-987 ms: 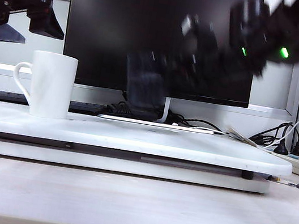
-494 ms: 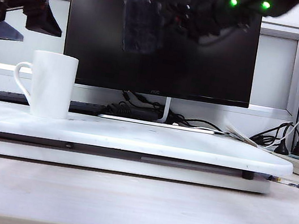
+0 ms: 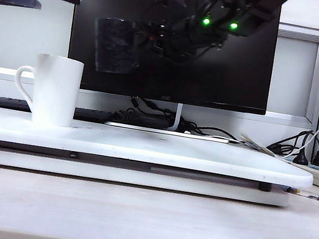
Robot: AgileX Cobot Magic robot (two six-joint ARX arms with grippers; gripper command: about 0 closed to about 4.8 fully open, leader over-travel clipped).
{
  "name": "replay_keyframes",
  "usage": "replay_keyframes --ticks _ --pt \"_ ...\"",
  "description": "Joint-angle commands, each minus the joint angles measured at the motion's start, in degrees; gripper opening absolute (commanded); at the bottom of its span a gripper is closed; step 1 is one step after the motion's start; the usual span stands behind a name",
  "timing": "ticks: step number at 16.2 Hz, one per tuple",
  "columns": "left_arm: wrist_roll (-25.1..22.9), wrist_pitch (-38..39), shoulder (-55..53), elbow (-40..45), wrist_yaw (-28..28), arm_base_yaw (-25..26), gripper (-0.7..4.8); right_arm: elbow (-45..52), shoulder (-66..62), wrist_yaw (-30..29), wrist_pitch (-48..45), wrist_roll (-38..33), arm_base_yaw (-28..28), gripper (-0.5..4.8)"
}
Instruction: Carefully pick up the black cup and pour some water from the black cup into the white cup.
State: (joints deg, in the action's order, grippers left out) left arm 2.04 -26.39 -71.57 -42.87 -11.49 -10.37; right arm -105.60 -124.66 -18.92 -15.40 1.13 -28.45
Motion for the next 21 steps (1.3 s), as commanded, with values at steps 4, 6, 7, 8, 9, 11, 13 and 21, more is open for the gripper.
replay_keyframes --ticks 4,6,7,8,9,11,13,21 --pt "-5.05 9.05 0.00 -0.04 1.18 0.09 4.79 -3.56 -1.51 2.10 0.76 7.50 -1.70 -0.06" --pt "-5.05 9.25 0.02 -0.04 1.22 0.09 4.79 -3.91 -1.51 2.38 1.92 8.13 -1.86 -0.06" --pt "-5.07 9.68 0.02 -0.04 1.22 0.09 4.79 -4.52 -1.51 3.02 3.19 8.96 -1.90 -0.06" --pt "-5.07 10.19 0.02 -0.04 1.22 0.09 4.79 -5.25 -1.51 4.02 4.35 11.13 -2.21 -0.06" --pt "-5.07 10.95 0.02 -0.02 1.33 0.09 4.79 -6.19 -1.51 4.11 5.66 13.25 -2.36 -0.06" --pt "-5.07 11.34 0.02 -0.02 1.40 0.09 4.79 -8.15 -1.49 5.79 7.93 15.91 -2.86 -0.06" --pt "-5.09 11.72 0.02 0.00 1.40 0.09 4.79 -9.09 -1.49 6.88 9.55 19.23 -3.67 -0.06" --pt "-7.91 15.37 0.02 0.02 6.80 0.09 4.79 -9.44 -1.42 14.16 12.52 30.12 -7.93 -0.06"
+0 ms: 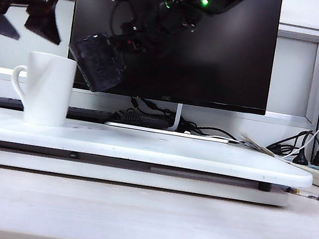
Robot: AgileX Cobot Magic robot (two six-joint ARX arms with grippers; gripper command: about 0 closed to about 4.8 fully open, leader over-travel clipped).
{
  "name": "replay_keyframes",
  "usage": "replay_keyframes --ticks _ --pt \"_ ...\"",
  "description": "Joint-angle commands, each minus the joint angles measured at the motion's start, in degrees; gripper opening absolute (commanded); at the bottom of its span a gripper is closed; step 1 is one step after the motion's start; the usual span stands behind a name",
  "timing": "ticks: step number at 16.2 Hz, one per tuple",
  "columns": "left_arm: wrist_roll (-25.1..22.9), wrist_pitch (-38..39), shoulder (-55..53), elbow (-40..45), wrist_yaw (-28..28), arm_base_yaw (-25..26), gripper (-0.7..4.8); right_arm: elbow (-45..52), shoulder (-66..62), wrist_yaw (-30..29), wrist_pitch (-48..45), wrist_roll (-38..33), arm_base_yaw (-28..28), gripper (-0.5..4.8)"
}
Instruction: Carefully pick up the black cup and pour some water from the black cup into the white cup.
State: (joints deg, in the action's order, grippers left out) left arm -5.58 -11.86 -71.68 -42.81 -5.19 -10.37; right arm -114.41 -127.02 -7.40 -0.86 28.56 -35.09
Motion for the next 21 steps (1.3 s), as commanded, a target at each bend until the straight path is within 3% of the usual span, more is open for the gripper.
replay_keyframes --ticks 1,15,19,21 --pt "-0.44 0.85 0.13 -0.04 0.55 0.09 4.79 -0.98 0.96 2.84 -1.70 2.99 -1.62 -0.06" --pt "-0.44 0.55 0.15 -0.07 1.55 0.09 4.79 -4.48 2.34 8.81 1.92 9.68 -3.50 -0.06" --pt "-0.44 0.63 0.15 -0.07 1.57 0.09 4.79 -4.48 2.91 9.29 3.78 14.25 -4.72 -0.06" --pt "-0.42 0.66 0.15 -0.07 1.57 0.09 4.79 -4.48 3.13 12.46 4.04 16.72 -5.35 -0.06"
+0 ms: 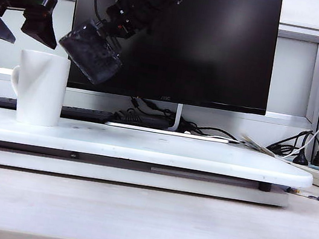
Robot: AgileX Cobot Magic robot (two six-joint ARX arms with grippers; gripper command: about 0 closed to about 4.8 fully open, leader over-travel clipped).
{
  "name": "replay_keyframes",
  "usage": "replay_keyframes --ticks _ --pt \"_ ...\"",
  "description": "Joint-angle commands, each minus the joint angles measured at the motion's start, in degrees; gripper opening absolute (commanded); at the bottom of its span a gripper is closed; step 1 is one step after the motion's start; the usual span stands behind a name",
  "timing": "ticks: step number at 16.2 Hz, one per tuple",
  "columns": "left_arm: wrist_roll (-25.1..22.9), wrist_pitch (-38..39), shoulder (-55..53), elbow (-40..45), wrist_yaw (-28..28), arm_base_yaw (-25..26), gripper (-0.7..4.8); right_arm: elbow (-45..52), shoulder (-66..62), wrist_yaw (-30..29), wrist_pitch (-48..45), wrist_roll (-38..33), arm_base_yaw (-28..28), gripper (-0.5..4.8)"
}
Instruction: Carefully pick up the black cup and pour some water from the black cup into the white cup.
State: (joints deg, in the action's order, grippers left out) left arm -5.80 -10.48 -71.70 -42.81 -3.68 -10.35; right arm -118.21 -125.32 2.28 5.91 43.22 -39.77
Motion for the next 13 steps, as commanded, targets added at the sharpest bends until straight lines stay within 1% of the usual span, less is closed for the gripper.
replay_keyframes --ticks 1,5,6,13 --pt "-0.20 -0.72 0.20 -0.07 0.04 0.07 4.79 -0.68 1.62 2.91 -2.56 2.08 -0.68 -0.06" --pt "-0.20 -0.26 0.22 -0.07 0.04 0.07 4.79 -0.68 2.21 4.46 -2.67 3.96 -0.79 -0.06" --pt "-0.17 -0.24 0.22 -0.07 0.04 0.07 4.79 -0.68 2.43 5.75 -2.71 5.53 -0.81 -0.06" --pt "-0.15 -0.17 0.22 -0.07 0.04 0.07 4.79 -0.68 3.28 7.08 -2.75 8.50 -1.90 -0.06"
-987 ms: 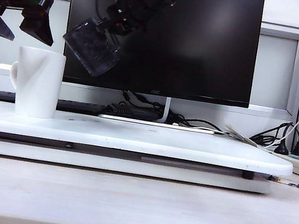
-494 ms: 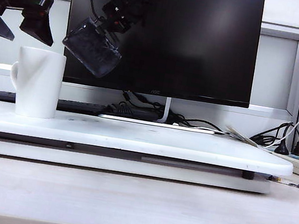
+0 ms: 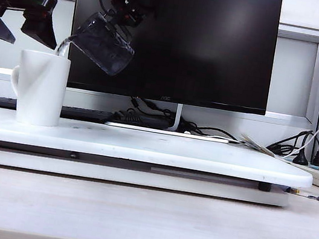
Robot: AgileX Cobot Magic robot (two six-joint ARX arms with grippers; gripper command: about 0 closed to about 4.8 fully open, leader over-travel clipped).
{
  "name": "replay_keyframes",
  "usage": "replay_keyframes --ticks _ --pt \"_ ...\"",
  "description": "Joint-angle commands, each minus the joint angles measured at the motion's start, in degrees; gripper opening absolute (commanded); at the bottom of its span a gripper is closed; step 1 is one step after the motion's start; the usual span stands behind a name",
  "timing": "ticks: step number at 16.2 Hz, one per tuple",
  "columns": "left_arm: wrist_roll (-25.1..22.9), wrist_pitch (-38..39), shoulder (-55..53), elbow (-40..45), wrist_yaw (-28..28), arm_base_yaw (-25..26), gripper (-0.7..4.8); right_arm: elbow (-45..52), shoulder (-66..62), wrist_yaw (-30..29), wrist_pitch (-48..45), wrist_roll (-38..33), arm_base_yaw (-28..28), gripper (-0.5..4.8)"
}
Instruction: Carefully pick up the black cup and pour some water from the black cup into the white cup.
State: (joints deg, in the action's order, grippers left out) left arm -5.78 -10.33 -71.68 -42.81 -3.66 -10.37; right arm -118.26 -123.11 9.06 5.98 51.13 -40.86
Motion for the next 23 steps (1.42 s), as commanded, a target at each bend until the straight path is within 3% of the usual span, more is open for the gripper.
replay_keyframes --ticks 1,23 --pt "-0.17 -0.07 0.20 -0.07 0.02 0.09 4.79 -0.63 1.07 0.31 -2.82 1.07 -0.96 -0.06" --pt "0.22 1.77 1.29 -0.07 1.53 0.09 4.79 -0.63 1.07 3.06 -6.32 8.48 -2.69 -0.06"
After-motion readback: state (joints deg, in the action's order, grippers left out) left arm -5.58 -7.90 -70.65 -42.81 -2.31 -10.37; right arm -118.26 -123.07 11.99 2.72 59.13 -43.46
